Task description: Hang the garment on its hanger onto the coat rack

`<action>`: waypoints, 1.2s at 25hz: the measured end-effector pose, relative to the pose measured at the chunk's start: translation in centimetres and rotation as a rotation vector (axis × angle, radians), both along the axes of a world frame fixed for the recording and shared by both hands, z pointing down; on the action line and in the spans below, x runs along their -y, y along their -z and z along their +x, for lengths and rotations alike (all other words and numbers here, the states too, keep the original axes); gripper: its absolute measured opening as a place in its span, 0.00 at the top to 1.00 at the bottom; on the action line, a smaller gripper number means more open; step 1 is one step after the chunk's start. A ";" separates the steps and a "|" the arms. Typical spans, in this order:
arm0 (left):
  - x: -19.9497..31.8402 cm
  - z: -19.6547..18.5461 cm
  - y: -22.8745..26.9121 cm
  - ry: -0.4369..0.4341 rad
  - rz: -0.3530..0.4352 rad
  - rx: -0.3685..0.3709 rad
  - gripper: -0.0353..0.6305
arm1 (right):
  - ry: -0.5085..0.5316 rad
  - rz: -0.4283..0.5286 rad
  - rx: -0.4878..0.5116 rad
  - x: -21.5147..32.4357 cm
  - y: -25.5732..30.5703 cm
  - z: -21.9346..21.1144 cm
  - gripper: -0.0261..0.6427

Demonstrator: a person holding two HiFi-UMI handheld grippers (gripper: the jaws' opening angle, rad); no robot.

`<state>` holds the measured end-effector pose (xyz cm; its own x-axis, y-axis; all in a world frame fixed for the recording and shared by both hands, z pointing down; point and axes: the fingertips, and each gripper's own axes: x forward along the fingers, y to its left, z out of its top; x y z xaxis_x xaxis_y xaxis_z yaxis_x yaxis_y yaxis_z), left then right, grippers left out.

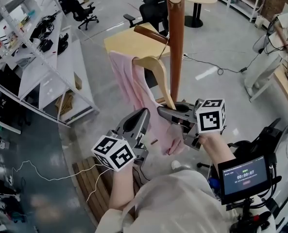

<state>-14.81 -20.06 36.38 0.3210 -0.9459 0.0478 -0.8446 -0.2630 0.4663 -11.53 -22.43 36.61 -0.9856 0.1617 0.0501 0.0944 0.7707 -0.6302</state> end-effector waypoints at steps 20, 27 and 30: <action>2.1 6.9 0.2 -0.160 -0.010 0.005 0.94 | -0.124 0.138 -0.049 1.1 -0.4 4.4 0.92; 3.0 7.3 -0.3 -0.155 -0.004 -0.022 0.94 | -0.167 0.167 -0.007 1.5 -0.2 6.4 0.87; 3.1 7.4 0.1 -0.157 0.001 -0.039 0.94 | -0.185 0.191 0.000 1.1 0.3 7.5 0.87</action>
